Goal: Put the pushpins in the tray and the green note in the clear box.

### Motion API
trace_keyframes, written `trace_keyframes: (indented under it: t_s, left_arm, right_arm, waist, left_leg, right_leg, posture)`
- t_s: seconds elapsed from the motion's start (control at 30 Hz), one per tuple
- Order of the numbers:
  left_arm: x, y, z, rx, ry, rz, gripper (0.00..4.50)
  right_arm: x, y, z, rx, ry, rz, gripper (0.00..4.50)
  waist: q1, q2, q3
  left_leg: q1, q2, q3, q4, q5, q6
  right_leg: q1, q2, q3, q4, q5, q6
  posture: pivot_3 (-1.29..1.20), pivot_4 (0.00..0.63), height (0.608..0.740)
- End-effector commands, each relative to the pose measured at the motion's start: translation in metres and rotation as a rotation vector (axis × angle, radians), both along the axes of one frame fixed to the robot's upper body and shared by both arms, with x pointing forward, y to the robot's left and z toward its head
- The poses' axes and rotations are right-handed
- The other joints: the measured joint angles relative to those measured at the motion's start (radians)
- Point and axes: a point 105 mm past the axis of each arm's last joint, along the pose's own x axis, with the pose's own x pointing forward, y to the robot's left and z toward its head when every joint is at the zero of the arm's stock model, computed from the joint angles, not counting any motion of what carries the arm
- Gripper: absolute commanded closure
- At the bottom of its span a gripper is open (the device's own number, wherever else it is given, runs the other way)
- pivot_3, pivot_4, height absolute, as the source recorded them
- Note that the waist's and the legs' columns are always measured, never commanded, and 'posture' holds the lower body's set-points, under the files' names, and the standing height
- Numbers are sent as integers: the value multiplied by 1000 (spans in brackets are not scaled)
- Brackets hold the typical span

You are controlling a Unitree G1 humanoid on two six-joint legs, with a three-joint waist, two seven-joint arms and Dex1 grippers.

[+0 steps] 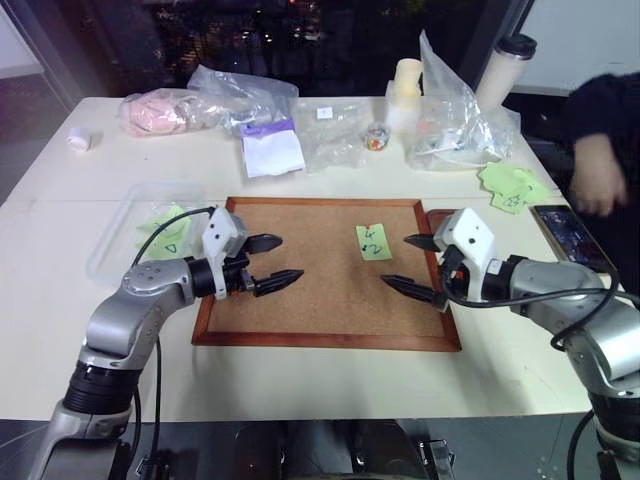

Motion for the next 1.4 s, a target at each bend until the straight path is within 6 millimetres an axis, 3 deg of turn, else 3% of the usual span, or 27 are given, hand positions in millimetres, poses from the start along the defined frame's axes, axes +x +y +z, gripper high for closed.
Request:
trace_keyframes:
  t_s: [0.03,1.03,1.07,1.1,1.33,1.4]
  left_arm:
    - [-1,0,14,-19,-54,-11,107]
    - [5,-12,8,15,-78,-10,107]
    - [5,-12,8,15,-80,-7,611]
    - [7,-13,7,21,-83,-4,818]
    - [13,-41,-10,43,-82,-19,4377]
    - [16,-46,-20,51,-67,-2,4452]
  right_arm:
    - [2,0,8,-5,-40,7,225]
    - [3,-1,7,-5,-39,-4,225]
    - [3,-1,7,-5,-39,-4,225]
    - [3,0,7,-4,-39,-4,225]
    - [30,-5,5,21,-53,-120,225]
    - [39,-4,6,32,-49,-153,225]
  waist:
    - [0,0,0]
    - [0,0,0]
    - [0,0,0]
    - [0,0,0]
    - [0,0,0]
    - [-1,0,0]
  left_leg:
    - [0,0,0,0,0,0]
    - [0,0,0,0,0,0]
    - [0,0,0,0,0,0]
    - [0,0,0,0,0,0]
    - [0,-1,0,1,0,0]
    - [0,-1,0,1,0,0]
  right_leg:
    - [0,0,0,0,0,0]
    - [0,0,0,0,0,0]
    - [0,0,0,0,0,0]
    - [0,0,0,1,0,0]
    - [0,0,0,1,0,0]
    - [0,0,0,2,0,0]
  posture:
    - [0,150,740]
    - [0,150,740]
    - [0,150,740]
    - [0,150,740]
    - [0,150,740]
    - [0,150,740]
